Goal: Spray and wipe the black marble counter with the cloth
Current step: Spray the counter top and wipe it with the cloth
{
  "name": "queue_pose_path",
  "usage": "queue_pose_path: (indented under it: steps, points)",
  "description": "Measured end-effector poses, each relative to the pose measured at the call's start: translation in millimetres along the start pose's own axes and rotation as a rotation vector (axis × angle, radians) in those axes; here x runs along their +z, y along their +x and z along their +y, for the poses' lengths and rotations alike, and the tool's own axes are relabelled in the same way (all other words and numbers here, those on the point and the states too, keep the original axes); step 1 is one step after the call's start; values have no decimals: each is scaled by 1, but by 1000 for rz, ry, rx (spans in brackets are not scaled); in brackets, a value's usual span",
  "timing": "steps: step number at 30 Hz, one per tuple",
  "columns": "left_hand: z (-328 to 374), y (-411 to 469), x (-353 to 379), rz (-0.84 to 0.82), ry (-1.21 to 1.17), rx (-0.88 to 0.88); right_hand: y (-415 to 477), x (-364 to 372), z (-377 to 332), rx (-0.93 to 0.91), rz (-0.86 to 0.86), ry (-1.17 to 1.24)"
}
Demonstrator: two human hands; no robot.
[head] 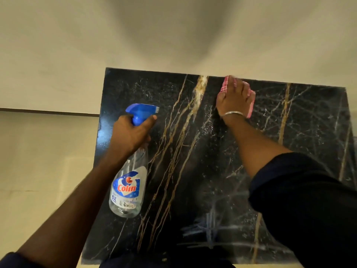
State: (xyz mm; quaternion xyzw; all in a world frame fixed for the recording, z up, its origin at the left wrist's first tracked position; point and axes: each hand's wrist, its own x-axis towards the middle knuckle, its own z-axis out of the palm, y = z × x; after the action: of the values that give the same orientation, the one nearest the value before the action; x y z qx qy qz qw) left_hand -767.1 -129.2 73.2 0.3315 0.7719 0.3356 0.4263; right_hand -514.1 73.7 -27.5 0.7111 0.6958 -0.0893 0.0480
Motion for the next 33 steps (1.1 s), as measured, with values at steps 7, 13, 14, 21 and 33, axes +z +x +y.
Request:
queue_pose_path:
  steps: [7, 13, 14, 21, 33]
  points:
    - [-4, -16, -5, 16, 38, -8, -55, 5, -108, -335, -126, -17]
    - [-4, -26, -1, -25, 21, 3, -77, 12, -40, -499, -32, -111]
    - [-3, -27, 1, -36, 21, 7, -75, 12, -19, -435, 2, -101]
    - [1, -43, 10, -61, 22, 40, -78, 0, 27, -6, 17, -76]
    - [-3, -70, 15, -67, -8, 43, -145, 6, 3, -393, -1, -175]
